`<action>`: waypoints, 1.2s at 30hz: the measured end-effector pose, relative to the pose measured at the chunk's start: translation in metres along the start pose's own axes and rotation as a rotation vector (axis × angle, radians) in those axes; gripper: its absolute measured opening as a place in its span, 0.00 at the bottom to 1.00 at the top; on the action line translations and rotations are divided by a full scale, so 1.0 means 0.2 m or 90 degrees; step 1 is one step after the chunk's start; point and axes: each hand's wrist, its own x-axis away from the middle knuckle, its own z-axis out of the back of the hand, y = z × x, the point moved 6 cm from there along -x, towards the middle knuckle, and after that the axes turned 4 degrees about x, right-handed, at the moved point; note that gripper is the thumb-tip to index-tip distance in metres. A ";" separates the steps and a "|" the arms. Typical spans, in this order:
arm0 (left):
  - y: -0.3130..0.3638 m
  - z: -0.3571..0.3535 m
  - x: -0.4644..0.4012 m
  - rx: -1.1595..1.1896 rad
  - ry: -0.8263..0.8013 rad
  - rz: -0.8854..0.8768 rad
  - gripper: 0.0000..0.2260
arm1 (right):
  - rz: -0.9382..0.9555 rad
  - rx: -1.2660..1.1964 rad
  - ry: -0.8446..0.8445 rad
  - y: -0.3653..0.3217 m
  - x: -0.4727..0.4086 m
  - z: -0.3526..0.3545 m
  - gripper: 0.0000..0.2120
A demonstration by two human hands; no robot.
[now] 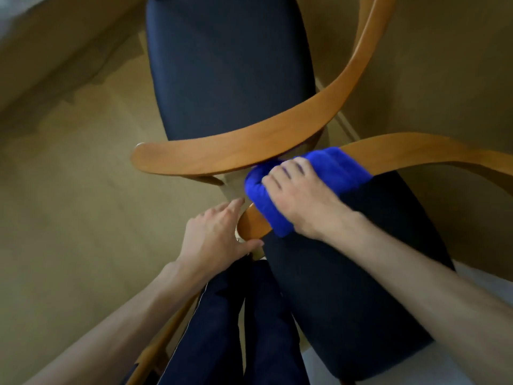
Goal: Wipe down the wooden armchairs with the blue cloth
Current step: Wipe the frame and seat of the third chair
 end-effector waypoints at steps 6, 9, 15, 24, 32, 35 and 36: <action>-0.25 -0.05 0.15 -0.022 -0.103 0.091 0.36 | 0.063 -0.047 0.075 -0.25 -0.01 0.00 0.22; -0.30 -0.07 0.20 0.000 -0.126 0.114 0.32 | 0.123 -0.061 0.079 -0.27 -0.01 -0.01 0.20; -0.30 -0.04 0.27 0.021 -0.131 0.143 0.25 | 0.264 -0.102 0.051 -0.39 -0.04 -0.01 0.09; -0.11 0.03 0.18 0.061 -0.118 0.027 0.37 | 0.198 -0.119 0.100 -0.19 -0.04 -0.01 0.25; 0.13 0.10 0.05 0.092 -0.023 -0.036 0.37 | -0.047 -0.094 0.089 0.56 0.16 -0.07 0.41; 0.31 0.11 -0.02 0.083 0.002 -0.099 0.34 | -0.152 -0.097 0.078 0.79 0.30 -0.11 0.39; 0.38 0.11 -0.05 0.082 0.013 -0.116 0.33 | -0.186 -0.098 0.077 0.85 0.35 -0.13 0.38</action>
